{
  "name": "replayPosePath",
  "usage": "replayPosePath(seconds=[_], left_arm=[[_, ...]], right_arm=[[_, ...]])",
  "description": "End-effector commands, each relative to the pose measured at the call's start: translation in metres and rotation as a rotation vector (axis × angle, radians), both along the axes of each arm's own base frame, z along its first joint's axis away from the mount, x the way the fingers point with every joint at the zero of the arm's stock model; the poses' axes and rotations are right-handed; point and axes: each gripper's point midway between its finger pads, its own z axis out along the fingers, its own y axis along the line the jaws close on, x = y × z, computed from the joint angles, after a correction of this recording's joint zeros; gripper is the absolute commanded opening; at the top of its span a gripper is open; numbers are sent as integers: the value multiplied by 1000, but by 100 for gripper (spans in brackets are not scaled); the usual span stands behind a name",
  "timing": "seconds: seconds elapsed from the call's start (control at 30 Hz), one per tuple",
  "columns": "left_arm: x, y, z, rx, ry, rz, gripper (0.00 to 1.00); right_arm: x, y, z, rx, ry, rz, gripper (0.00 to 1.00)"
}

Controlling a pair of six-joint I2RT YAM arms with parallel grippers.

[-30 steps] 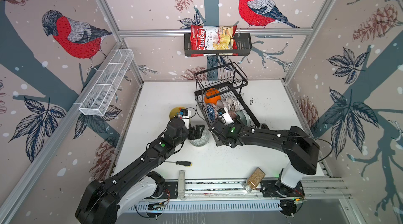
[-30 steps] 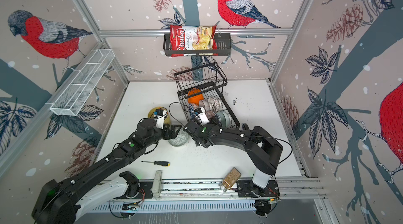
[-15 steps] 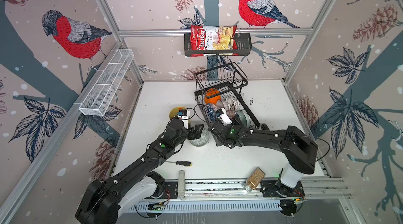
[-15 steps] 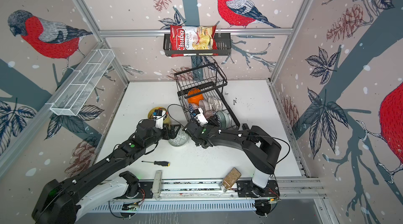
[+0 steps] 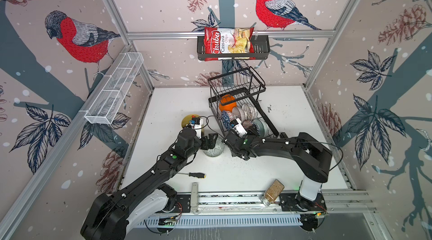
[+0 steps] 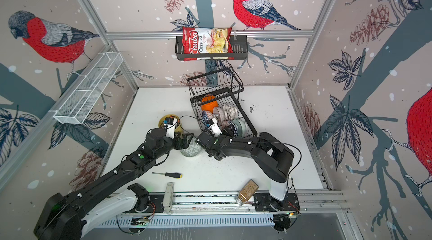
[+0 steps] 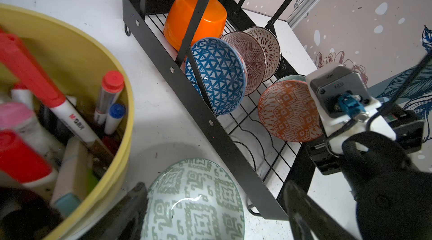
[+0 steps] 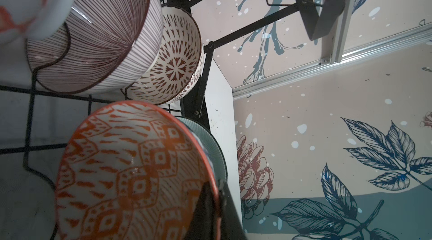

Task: Load the bowls into the dish rack
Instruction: 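Lower the orange-patterned bowl on edge into the rack's nearer slot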

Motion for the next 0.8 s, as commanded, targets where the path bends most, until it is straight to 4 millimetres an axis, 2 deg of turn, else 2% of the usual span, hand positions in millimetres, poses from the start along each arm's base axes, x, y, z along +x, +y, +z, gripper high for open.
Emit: replayPosePath(seconds=[0.0, 0.2, 0.5, 0.77], left_arm=[[5, -1, 9, -18, -42, 4, 91], [6, 0, 8, -15, -39, 3, 91], [6, -1, 9, -18, -40, 2, 91], [6, 0, 10, -19, -39, 2, 91]], right_arm=[[1, -3, 3, -37, -24, -15, 0], [2, -2, -2, -45, -11, -6, 0], [-8, 20, -28, -46, 91, 103, 0], [-11, 24, -37, -43, 128, 126, 0]])
